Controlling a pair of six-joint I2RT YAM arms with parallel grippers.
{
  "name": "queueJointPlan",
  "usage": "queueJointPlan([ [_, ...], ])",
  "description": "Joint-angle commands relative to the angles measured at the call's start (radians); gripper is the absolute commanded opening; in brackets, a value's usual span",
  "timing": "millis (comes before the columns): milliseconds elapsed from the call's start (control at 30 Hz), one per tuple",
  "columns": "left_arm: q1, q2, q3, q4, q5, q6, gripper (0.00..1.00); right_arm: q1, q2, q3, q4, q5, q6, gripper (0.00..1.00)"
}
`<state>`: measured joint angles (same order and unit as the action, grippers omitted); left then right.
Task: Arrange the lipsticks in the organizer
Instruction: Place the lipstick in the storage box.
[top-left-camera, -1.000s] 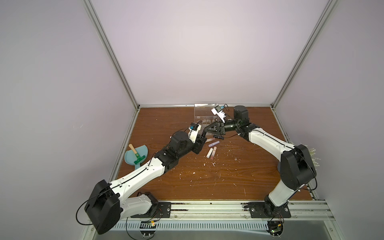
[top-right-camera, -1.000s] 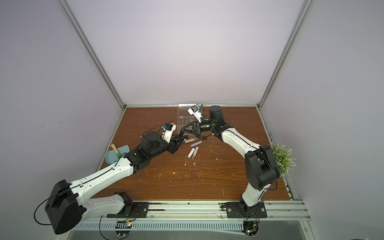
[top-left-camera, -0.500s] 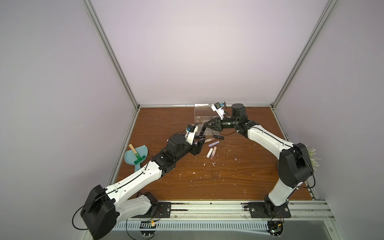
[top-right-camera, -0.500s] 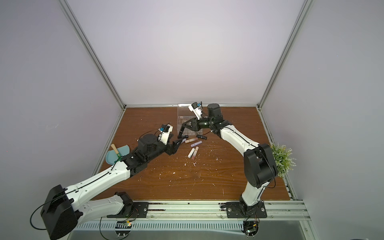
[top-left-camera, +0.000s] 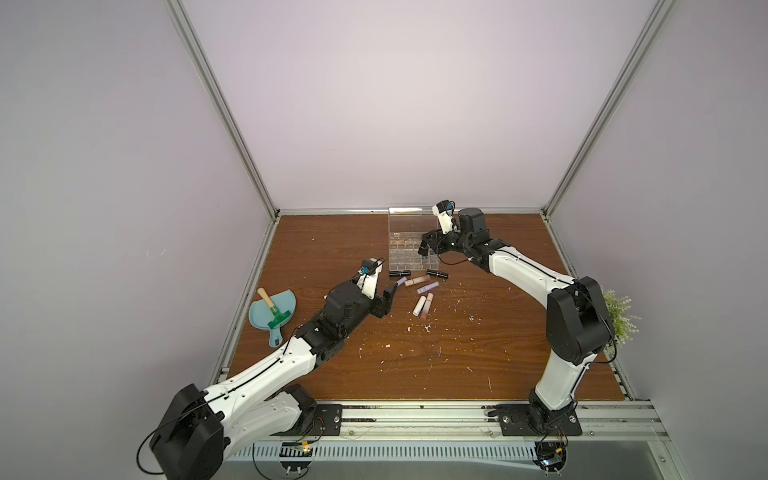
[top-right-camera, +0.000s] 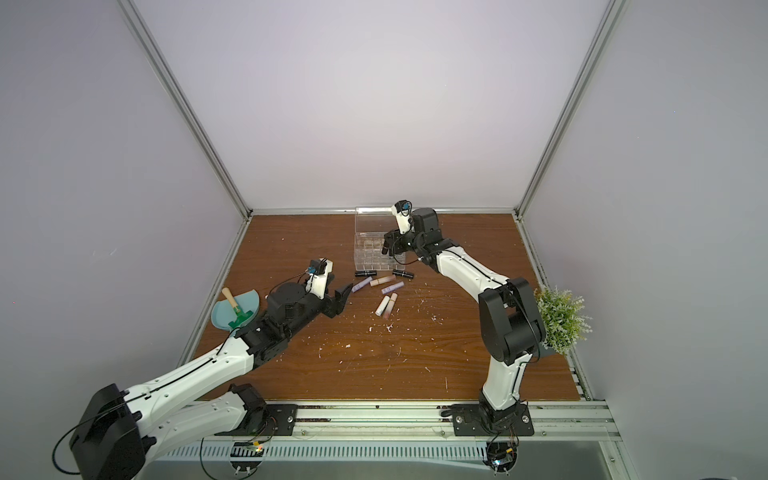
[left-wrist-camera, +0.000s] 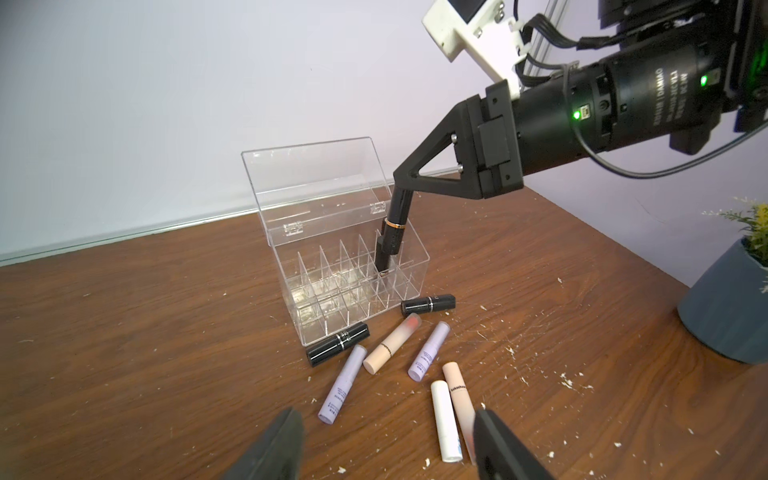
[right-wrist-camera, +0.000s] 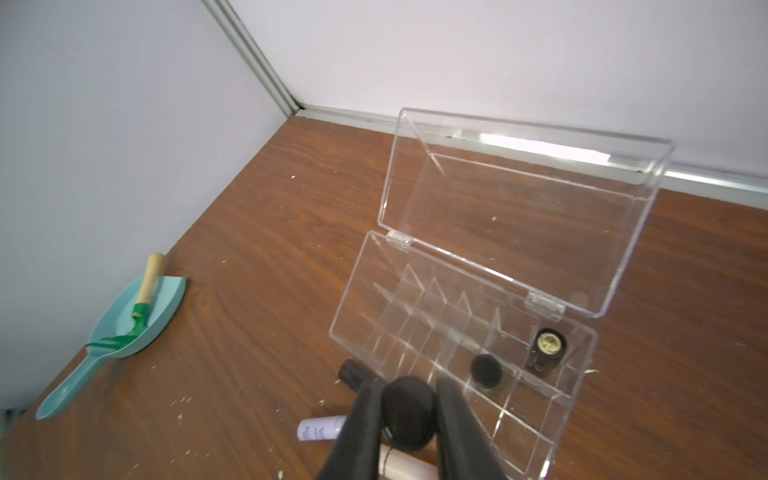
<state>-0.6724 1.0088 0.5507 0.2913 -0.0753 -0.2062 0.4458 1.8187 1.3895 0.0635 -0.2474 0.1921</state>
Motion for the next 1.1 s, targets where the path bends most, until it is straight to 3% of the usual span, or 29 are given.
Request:
queueJointPlan([
  [0, 0.015, -0.016, -0.010, 0.049, -0.019, -0.002, 0.68, 0.005, 0.000, 0.049, 0.087, 0.117, -0.058, 0.16],
  [400, 0.017, -0.010, -0.017, 0.063, -0.007, -0.004, 0.68, 0.018, 0.055, 0.050, 0.182, 0.232, -0.110, 0.16],
  [1067, 0.017, -0.004, -0.007, 0.062, 0.006, -0.008, 0.68, 0.019, 0.148, 0.082, 0.201, 0.237, -0.126, 0.15],
])
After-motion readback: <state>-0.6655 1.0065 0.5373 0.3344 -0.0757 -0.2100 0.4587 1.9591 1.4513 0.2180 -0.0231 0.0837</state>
